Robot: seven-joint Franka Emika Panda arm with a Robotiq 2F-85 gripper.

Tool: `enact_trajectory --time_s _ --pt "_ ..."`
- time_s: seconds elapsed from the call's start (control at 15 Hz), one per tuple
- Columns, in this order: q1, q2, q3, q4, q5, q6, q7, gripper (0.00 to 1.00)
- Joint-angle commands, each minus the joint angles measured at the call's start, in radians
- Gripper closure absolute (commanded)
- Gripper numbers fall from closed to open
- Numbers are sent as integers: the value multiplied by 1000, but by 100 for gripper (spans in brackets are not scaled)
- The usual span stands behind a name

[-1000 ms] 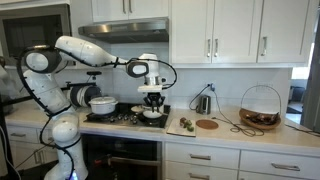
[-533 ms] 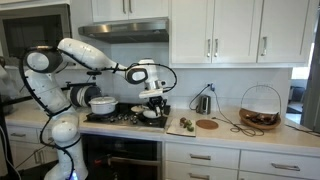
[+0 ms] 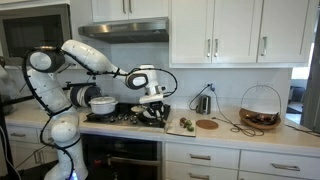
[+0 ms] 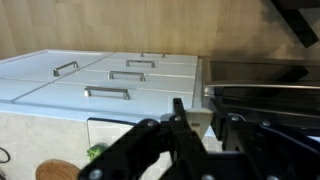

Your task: Remove the lid from the pot and use the spatula to stir the contents inside.

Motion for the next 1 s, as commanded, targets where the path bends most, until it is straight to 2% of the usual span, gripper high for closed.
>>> enact_trajectory --time_s 0.0,0.6,0.93 --pt "-28 19 34 -29 -55 44 64 92" --pt "-21 102 73 -31 -116 82 182 92" --pt "-28 177 71 26 -100 109 257 92"
